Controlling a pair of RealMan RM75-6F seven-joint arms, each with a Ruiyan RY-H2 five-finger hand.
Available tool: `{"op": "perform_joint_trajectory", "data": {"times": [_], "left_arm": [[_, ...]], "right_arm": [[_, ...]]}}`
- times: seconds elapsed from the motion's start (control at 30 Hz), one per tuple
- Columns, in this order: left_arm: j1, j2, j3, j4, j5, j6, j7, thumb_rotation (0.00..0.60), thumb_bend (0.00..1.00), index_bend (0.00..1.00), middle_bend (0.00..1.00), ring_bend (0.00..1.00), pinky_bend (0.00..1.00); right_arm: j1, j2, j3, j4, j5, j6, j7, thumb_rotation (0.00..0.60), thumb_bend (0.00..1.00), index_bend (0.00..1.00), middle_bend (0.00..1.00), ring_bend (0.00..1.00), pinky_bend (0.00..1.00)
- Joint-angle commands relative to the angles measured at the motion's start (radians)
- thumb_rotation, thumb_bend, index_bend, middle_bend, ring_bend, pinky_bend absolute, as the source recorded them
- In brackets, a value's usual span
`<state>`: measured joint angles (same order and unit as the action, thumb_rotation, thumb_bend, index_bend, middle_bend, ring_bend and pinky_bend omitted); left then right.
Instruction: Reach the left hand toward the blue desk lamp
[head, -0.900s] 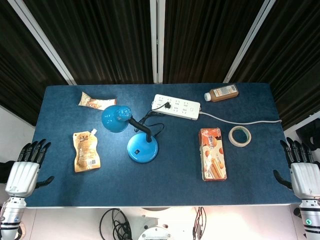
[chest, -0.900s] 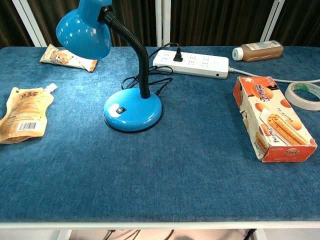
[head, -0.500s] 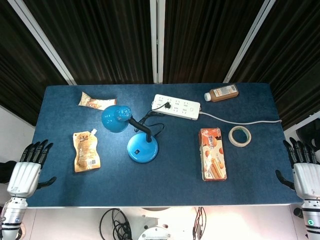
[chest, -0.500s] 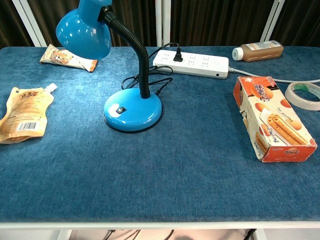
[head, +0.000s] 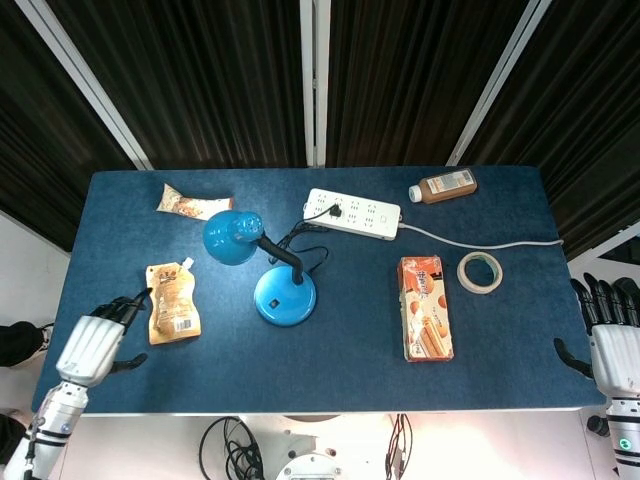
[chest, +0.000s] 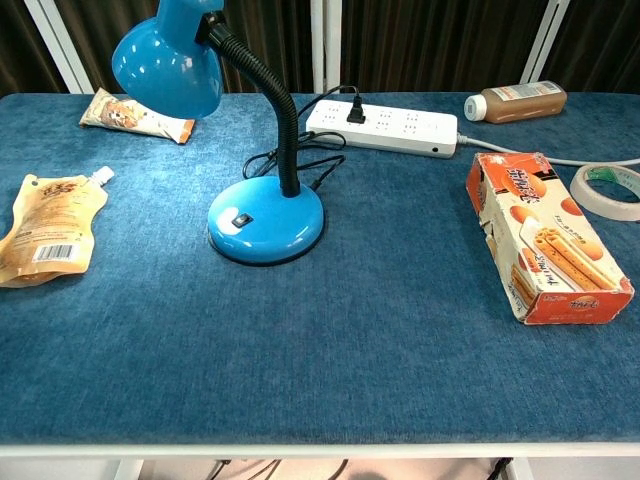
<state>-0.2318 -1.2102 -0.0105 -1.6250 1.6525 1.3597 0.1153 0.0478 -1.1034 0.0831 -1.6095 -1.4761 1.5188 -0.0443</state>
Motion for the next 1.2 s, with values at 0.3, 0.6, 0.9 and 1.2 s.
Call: {"op": "perform_joint_trajectory", "data": {"times": [0.3,0.6,0.9,1.2], "left_arm": [[-0.217,-0.143,-0.049,-0.040,-0.002,-0.280,0.117,0.600,0.07,0.06,0.18,0.12,0.29],[-0.340,-0.275,-0.103,0.024,-0.112,-0.427,0.190,0.600,0.07,0.06,0.13,0.08,0.24],[-0.384,-0.327,-0.112,0.091,-0.220,-0.475,0.244,0.600,0.07,0.09,0.08,0.02,0.21],[-0.387,-0.337,-0.078,0.096,-0.218,-0.448,0.206,0.600,0.07,0.09,0.15,0.02,0.21]], "right_arm": [[-0.005,0.016,-0.004,-0.025,-0.007,0.005,-0.004,0.600,0.21,0.00,0.00,0.00,0.00],[-0.024,0.033,-0.001,-0.019,0.009,0.023,0.021,0.600,0.21,0.00,0.00,0.00,0.00],[-0.029,0.035,0.006,0.003,0.021,0.022,0.053,0.600,0.21,0.00,0.00,0.00,0.00],[-0.027,0.028,0.010,0.013,0.030,0.012,0.057,0.600,0.21,0.00,0.00,0.00,0.00]]}}
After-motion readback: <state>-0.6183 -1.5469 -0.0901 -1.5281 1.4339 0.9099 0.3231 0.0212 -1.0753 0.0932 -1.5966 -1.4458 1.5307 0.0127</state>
